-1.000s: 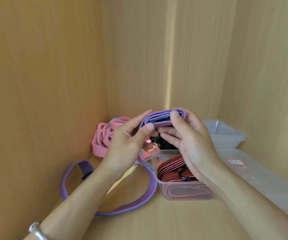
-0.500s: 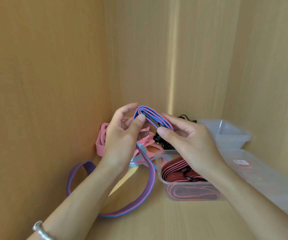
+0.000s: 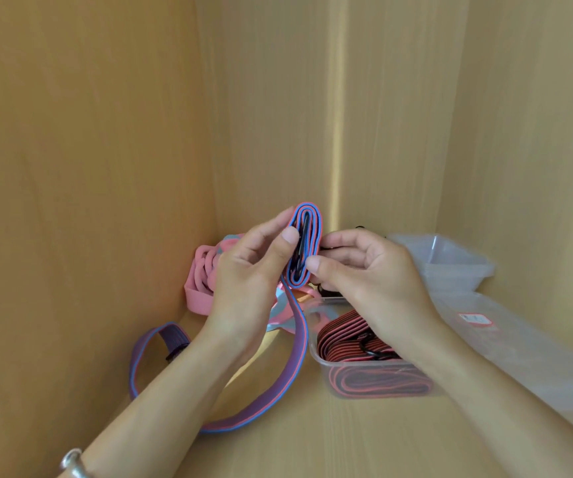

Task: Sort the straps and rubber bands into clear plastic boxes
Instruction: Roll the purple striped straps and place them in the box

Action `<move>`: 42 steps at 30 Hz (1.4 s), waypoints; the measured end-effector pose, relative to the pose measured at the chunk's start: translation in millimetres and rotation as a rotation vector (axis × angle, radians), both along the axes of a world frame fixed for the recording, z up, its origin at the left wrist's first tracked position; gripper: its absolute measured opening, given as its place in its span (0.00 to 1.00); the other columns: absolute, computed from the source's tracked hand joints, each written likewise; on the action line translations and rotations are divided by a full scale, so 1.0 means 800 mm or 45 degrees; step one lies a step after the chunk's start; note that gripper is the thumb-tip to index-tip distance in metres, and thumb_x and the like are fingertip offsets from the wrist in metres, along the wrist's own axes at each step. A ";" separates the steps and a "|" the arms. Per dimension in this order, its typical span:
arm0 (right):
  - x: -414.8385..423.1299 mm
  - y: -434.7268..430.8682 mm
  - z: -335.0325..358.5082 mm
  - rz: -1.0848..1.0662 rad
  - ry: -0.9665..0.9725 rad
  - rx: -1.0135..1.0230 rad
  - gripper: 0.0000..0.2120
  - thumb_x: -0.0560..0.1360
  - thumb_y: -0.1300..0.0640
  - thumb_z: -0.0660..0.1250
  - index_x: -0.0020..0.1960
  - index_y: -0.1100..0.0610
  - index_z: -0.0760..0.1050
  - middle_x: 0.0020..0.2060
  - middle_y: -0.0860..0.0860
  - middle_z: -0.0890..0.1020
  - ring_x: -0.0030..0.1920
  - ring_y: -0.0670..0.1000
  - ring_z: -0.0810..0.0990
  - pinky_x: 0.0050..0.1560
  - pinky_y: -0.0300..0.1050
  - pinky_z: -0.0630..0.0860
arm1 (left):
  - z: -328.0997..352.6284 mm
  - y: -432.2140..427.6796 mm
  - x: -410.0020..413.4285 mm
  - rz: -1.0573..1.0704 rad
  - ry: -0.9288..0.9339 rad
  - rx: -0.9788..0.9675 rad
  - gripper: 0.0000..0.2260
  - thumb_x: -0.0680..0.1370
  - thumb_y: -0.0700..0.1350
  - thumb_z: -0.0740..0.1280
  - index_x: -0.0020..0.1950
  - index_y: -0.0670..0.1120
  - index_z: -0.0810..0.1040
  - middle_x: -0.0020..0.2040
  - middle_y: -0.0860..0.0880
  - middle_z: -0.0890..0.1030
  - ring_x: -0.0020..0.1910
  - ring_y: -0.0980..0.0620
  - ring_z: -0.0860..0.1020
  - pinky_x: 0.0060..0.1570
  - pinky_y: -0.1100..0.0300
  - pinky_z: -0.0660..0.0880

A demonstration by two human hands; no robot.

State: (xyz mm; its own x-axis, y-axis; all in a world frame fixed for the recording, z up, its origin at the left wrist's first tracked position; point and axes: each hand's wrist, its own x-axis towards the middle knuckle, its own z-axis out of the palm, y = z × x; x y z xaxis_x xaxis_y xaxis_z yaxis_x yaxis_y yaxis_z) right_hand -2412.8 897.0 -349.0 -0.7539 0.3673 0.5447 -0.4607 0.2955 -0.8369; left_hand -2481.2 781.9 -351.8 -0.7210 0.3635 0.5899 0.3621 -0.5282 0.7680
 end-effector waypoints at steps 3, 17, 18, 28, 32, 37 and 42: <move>0.002 -0.003 0.003 0.023 0.003 -0.091 0.10 0.71 0.63 0.74 0.48 0.54 0.75 0.37 0.52 0.86 0.38 0.49 0.85 0.41 0.45 0.81 | -0.001 0.001 0.003 -0.073 0.041 -0.074 0.18 0.72 0.48 0.64 0.63 0.50 0.77 0.59 0.50 0.82 0.61 0.51 0.78 0.63 0.51 0.73; 0.007 0.013 0.012 0.068 0.021 -0.182 0.09 0.74 0.59 0.70 0.52 0.54 0.72 0.37 0.52 0.83 0.32 0.48 0.83 0.34 0.39 0.78 | -0.012 0.002 -0.006 -0.170 0.268 -0.394 0.19 0.75 0.44 0.63 0.66 0.54 0.72 0.59 0.56 0.81 0.57 0.47 0.80 0.55 0.49 0.79; 0.007 0.014 0.012 0.072 0.014 -0.167 0.12 0.74 0.58 0.70 0.55 0.52 0.72 0.37 0.51 0.83 0.31 0.48 0.82 0.33 0.39 0.78 | -0.013 0.002 -0.005 -0.167 0.292 -0.427 0.17 0.75 0.44 0.62 0.64 0.55 0.73 0.55 0.58 0.82 0.53 0.50 0.81 0.52 0.54 0.80; 0.007 0.016 0.013 0.066 0.097 -0.292 0.05 0.76 0.59 0.68 0.51 0.53 0.77 0.35 0.49 0.83 0.31 0.47 0.82 0.32 0.37 0.77 | -0.006 -0.002 0.000 -0.175 0.189 -0.365 0.18 0.71 0.45 0.66 0.61 0.46 0.75 0.56 0.45 0.83 0.51 0.44 0.82 0.49 0.54 0.80; 0.008 0.014 0.015 0.080 0.141 -0.357 0.05 0.76 0.60 0.67 0.51 0.53 0.76 0.34 0.46 0.84 0.30 0.46 0.82 0.32 0.37 0.78 | -0.005 -0.001 0.003 -0.133 0.138 -0.290 0.17 0.70 0.45 0.66 0.59 0.49 0.76 0.52 0.49 0.84 0.50 0.47 0.83 0.50 0.55 0.81; 0.009 0.014 0.017 0.074 0.193 -0.422 0.04 0.76 0.60 0.67 0.50 0.53 0.76 0.34 0.47 0.84 0.30 0.47 0.83 0.32 0.37 0.78 | -0.002 0.000 0.004 -0.125 0.062 -0.227 0.16 0.71 0.40 0.67 0.58 0.50 0.77 0.47 0.51 0.85 0.45 0.51 0.84 0.47 0.60 0.81; 0.010 0.014 0.016 0.124 0.131 -0.395 0.05 0.76 0.58 0.67 0.51 0.53 0.75 0.36 0.47 0.85 0.34 0.47 0.84 0.36 0.37 0.79 | 0.001 -0.005 0.003 -0.051 0.036 -0.144 0.16 0.69 0.40 0.69 0.56 0.48 0.78 0.46 0.46 0.85 0.43 0.48 0.84 0.45 0.59 0.81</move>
State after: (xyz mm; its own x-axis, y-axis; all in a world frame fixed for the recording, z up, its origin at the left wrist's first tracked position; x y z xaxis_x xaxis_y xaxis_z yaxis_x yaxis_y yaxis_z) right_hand -2405.0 907.9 -336.2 -0.7407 0.4562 0.4933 -0.5608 -0.0155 -0.8278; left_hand -2478.6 777.9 -351.2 -0.6883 0.4571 0.5633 0.3649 -0.4528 0.8135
